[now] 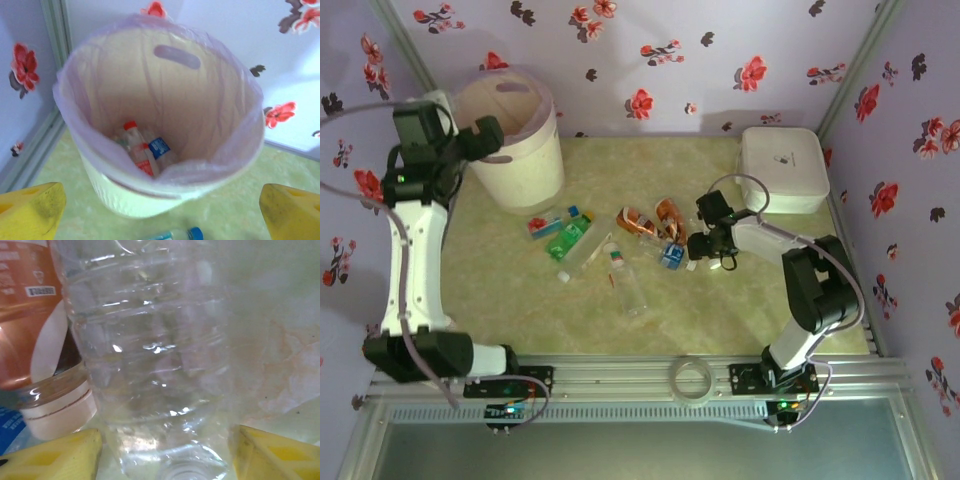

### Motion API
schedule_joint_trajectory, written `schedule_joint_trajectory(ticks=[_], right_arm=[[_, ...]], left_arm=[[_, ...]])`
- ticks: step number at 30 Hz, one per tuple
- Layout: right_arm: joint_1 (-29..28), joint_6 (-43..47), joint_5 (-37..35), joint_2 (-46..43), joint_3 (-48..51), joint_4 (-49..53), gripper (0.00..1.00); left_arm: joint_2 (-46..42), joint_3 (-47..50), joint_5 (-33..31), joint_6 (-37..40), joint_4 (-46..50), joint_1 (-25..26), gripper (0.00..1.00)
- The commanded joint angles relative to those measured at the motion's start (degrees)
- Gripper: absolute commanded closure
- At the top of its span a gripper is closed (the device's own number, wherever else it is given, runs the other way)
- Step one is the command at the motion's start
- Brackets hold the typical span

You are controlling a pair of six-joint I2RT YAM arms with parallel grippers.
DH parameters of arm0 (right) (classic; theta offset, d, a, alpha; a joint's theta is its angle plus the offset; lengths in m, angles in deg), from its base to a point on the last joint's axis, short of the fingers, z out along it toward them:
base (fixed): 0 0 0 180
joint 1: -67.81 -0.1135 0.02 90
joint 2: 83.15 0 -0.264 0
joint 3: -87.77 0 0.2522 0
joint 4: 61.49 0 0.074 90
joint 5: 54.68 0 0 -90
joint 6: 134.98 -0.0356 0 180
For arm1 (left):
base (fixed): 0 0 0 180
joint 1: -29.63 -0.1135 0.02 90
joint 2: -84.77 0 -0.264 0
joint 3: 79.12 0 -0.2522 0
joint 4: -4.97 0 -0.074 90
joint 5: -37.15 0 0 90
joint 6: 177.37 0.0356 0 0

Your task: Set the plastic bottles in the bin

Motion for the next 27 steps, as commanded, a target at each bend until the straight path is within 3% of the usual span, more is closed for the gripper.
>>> schedule_joint_trajectory(ticks=[1,8,15,22,27], right_arm=[[0.13,0.78,-1.01,2.73,-1.35,-1.12,0.31],[0.50,0.27,-0.89,3.80,-1.30,-1.15,0.42],[0.80,-0.23,-1.50,0.59,0.76,-1.43,0.49],[1.70,-0.15,-2.76,-8.22,2.72,2.28,0.52],[0.84,-1.19,2.83,-19.36,4.87,-0.41,0.55]], left_arm=[[-5.44,7.31,0.50,-3.77,-5.51,3.60,0.01],[-12.17,19.89,3.26,-10.20,-6.81,10.42,0.00],[-11.81,33.07,13.57,-22.24,-21.74,12.40,0.00],[-8.30,33.54,11.85,-24.42,-26.50,18.62,0.00],[-3.55,31.83,11.22,-26.27,-31.63,26.05,0.00]])
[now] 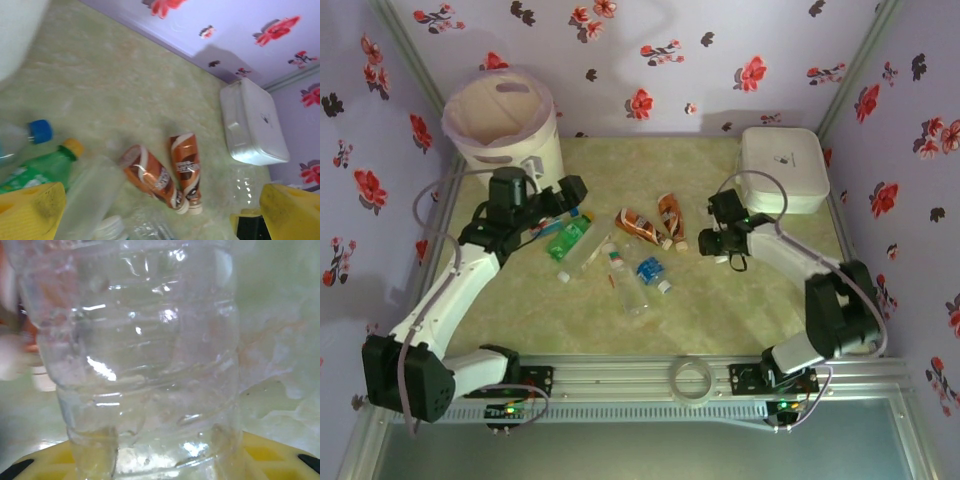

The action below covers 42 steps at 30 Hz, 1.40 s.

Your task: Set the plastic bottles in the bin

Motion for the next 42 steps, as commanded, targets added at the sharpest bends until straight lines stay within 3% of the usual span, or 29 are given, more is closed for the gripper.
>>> schedule_joint_trajectory(ticks=[1,6,11,23,31,42], right_arm=[[-0.89,-1.62,4.65,-7.25,1.58,-2.23,0.55],[-5.22,-2.60,12.22,-12.06,1.86,-8.17,0.56],[-7.36,-2.81,17.44,-10.81,2.29,-11.37,0.56],[-9.27,-3.67,19.22,-9.74,3.20,-18.19,0.57],[-9.71,-5.05,21.19,-9.87,4.47,-23.25,0.57],[-9.63,-6.48,17.64,-10.34,5.31,-23.69,0.56]], left_arm=[[4.12,-2.66,0.75,-2.02,-6.80,4.73,0.00],[11.73,-8.87,2.11,-1.96,-10.95,12.51,0.00],[18.24,-13.64,6.13,-3.62,-15.51,16.22,0.00],[26.97,-15.86,9.68,-7.79,-18.34,21.59,0.00],[29.00,-14.64,9.31,-10.84,-21.98,22.22,0.13],[29.15,-8.76,8.87,-17.66,-30.89,19.86,0.21]])
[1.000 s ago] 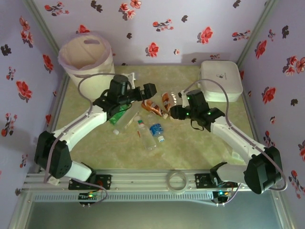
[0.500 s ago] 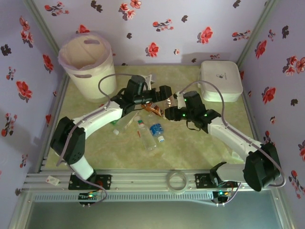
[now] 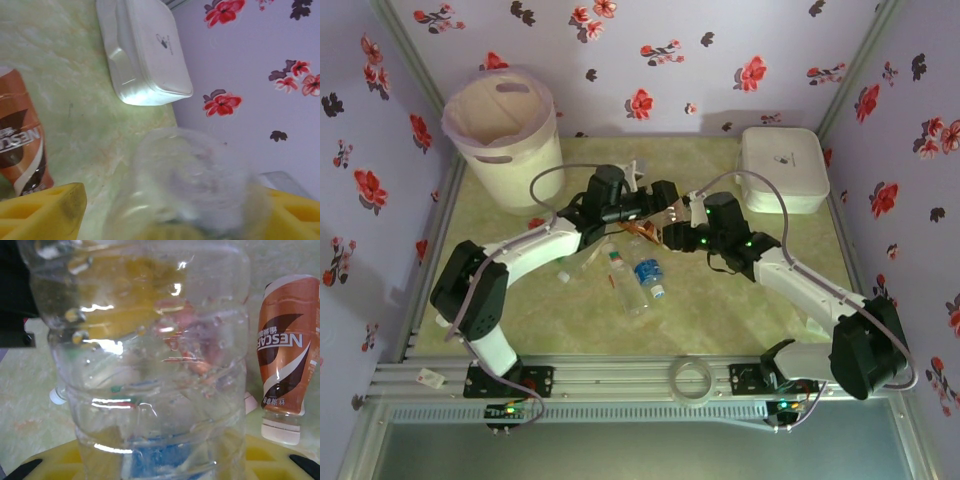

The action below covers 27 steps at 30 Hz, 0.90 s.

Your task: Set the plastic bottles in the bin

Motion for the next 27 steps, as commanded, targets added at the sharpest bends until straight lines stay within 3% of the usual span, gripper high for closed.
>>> schedule_joint_trajectory(ticks=[1,5,10,13,15,17,27], right_arm=[[-0.47,-1.04,-0.98,-0.50,-0.04,-2.60,0.56],[-0.56,-1.43,0.01,0.64,-0.67,-3.22,0.56],[-0.56,-1.49,0.44,1.00,-0.73,-3.60,0.54],[-0.56,-1.19,0.58,0.92,-0.77,-3.27,0.45],[-0.56,-0.57,0.05,0.52,-0.94,-2.04,0.29],[-0.30,0.77,-0.93,-0.31,-1.35,0.36,0.21],[8.24,2.41,-3.22,-12.09,1.61,10.04,0.12]], left_arm=[[0.59,1.35,0.47,-2.11,-3.97,-0.51,0.23],[1.42,1.02,0.42,-2.26,-4.45,-0.49,0.29],[1.78,1.33,0.38,-2.82,-5.39,-0.49,0.56],[1.65,1.33,0.40,-2.78,-5.37,-0.78,0.56],[1.47,1.35,0.40,-2.82,-5.31,-1.20,0.54],[1.26,1.09,0.32,-2.44,-4.85,-1.85,0.54],[-2.46,-5.61,-0.17,3.98,1.73,-6.35,0.56]])
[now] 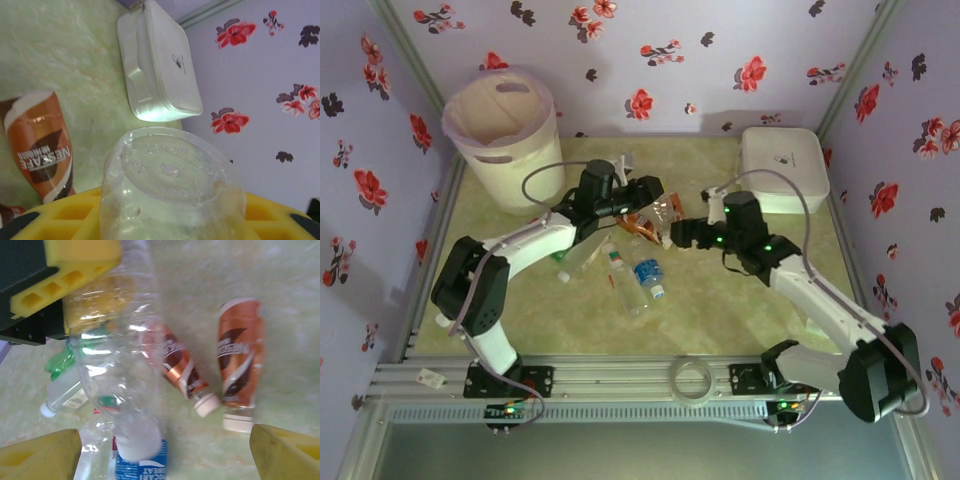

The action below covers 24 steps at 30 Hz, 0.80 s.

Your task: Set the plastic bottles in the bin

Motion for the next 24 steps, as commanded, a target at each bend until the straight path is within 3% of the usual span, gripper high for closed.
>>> schedule_joint_trajectory(ticks=[1,8,13,24], right_arm=[[3.28,1.45,-1.18,-3.96,1.58,4.83,0.12],[5.38,0.61,-1.21,-4.55,3.38,6.03,0.12],[5.30,-0.15,-2.21,-3.40,3.68,4.96,0.13],[5.64,1.77,-7.21,-6.18,4.28,10.25,0.13]], left_arm=[[-4.61,-5.34,-1.00,4.83,2.12,-2.44,0.57],[-8.84,-24.88,-5.18,16.44,18.47,-8.96,0.62],[-6.27,-38.92,-6.12,19.37,26.12,-16.53,0.64],[0.76,-50.03,-13.99,21.45,31.29,-36.87,0.67]])
